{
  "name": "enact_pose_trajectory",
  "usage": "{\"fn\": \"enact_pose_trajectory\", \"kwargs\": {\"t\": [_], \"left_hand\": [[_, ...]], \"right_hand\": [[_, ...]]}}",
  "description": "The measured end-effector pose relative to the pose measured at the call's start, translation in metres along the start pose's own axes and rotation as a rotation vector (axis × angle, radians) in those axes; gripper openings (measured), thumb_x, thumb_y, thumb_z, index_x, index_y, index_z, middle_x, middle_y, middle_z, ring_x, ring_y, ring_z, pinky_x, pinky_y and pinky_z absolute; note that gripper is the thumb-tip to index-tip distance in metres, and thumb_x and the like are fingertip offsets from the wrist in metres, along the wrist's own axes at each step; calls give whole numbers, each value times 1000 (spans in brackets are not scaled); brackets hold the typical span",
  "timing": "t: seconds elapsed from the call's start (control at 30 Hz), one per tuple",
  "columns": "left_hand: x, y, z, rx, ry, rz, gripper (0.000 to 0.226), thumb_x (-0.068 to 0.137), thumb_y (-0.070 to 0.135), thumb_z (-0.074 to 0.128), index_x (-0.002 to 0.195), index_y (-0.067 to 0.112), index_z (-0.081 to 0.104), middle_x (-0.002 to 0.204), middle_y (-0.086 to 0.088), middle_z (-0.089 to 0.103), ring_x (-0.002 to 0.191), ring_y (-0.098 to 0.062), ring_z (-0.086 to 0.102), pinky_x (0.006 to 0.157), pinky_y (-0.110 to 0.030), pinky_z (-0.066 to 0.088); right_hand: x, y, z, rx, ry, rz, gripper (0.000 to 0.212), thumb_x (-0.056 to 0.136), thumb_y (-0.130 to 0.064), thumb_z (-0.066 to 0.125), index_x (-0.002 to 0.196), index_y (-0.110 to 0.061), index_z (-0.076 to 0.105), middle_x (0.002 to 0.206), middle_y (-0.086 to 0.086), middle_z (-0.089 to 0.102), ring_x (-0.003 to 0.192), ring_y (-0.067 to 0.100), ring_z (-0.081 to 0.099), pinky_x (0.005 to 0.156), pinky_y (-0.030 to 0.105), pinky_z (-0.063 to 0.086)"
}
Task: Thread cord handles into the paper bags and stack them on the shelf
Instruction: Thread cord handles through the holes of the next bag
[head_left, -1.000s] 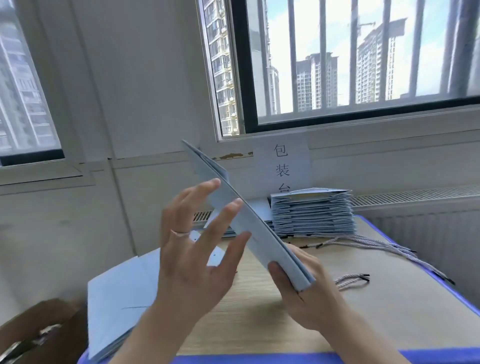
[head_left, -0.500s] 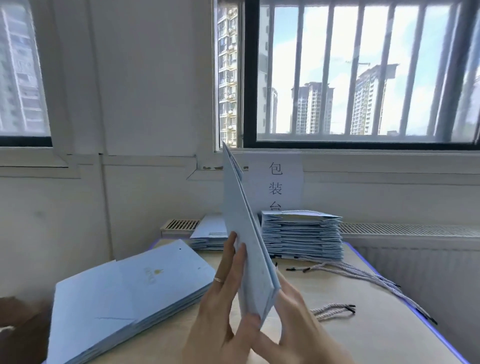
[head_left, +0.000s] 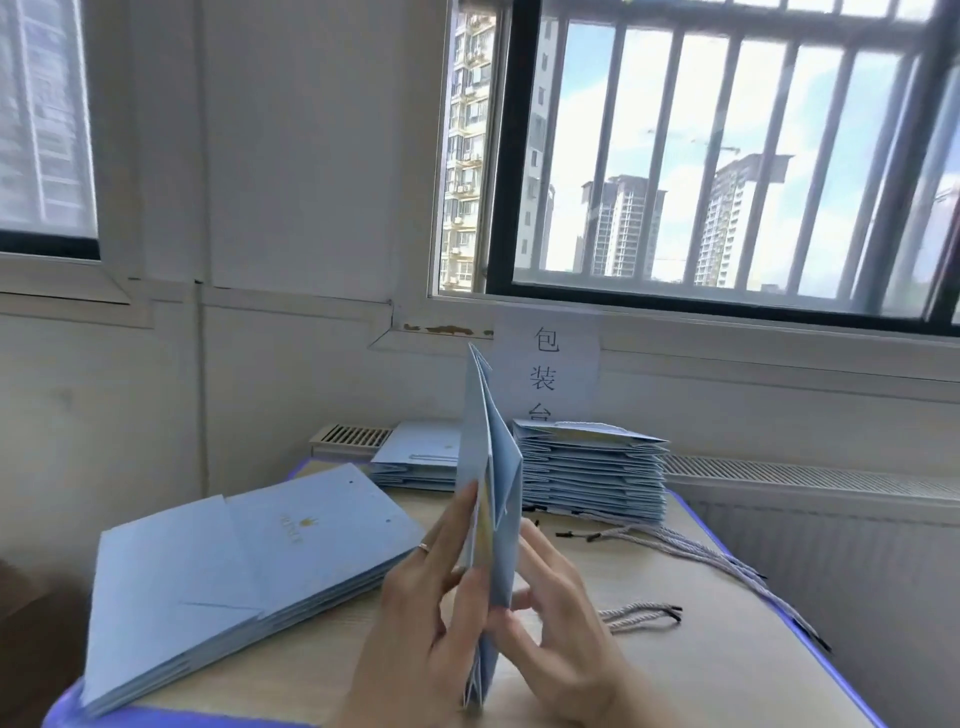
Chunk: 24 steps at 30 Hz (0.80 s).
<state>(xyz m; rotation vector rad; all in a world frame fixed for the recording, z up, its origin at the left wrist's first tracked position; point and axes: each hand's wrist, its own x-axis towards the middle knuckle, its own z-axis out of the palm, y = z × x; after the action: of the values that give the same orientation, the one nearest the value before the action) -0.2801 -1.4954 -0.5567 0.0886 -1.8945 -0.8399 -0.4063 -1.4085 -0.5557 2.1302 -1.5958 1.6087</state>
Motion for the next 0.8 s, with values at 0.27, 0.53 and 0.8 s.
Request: {"fn": "enact_pose_trajectory", "kwargs": {"t": [0.27,0.53,0.8], "left_hand": [[-2,-6,6,400,259,201,16,94,15,38,99,22,52,121,-31,59,83,-22,54,74,1,34],[1,-16,5,501,481,63,44,81,1,36,101,10,74,139,-21,52,100,-26,55,75,-29,41],[6,-13,7,546,475,183,37,94,7,40,102,11,76,142,-19,40,122,-35,49,92,-17,40]], "right_hand": [[3,-1,11,-240,120,-64,24,100,1,42,92,-20,50,83,-22,37,78,-9,43,70,8,33],[1,12,15,-268,133,-26,35,104,-16,35,72,-5,43,72,-5,37,63,12,33,61,21,30],[2,10,17,-236,80,-78,26,101,-10,38,96,3,60,82,-8,44,67,9,42,57,21,39]]}}
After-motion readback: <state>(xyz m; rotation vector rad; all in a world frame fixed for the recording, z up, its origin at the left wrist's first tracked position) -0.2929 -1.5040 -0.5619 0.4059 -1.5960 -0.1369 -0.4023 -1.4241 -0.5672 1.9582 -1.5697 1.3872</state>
